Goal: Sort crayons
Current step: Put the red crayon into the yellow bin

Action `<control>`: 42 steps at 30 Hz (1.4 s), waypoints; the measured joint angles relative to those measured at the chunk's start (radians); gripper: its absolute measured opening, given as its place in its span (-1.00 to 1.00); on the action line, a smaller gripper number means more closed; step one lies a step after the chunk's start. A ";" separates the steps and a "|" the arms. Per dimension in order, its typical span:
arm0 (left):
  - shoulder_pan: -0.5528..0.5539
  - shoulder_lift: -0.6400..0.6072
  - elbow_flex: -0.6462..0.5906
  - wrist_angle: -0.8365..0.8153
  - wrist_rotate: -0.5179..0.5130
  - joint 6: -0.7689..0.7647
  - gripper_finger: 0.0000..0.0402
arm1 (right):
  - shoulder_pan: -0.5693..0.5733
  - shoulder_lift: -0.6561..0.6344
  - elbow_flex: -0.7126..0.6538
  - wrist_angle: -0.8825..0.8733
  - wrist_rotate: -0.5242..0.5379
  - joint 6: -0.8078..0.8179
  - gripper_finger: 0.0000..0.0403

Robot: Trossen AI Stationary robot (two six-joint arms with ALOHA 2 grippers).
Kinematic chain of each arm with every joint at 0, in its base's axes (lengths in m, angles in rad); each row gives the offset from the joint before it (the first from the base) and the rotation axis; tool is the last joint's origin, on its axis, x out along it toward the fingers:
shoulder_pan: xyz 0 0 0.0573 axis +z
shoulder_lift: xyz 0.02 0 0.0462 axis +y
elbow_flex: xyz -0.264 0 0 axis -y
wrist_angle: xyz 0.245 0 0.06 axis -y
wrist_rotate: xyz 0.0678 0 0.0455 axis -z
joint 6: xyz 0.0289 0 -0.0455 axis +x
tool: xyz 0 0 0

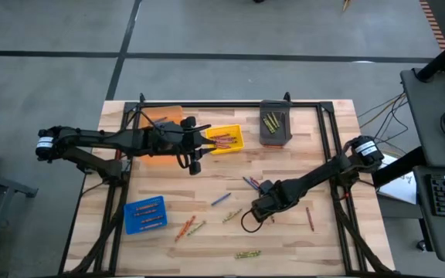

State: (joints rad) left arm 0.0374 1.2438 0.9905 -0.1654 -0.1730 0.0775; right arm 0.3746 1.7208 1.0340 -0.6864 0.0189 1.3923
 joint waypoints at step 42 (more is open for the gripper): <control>-0.174 -0.007 -0.006 0.021 -0.159 -0.086 -0.62 | -0.304 -0.231 0.199 0.161 0.060 -1.083 -0.94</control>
State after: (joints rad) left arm -0.1368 1.2369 0.9844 -0.1439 -0.3325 -0.0090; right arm 0.0709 1.4900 1.2331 -0.5251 0.0787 0.3088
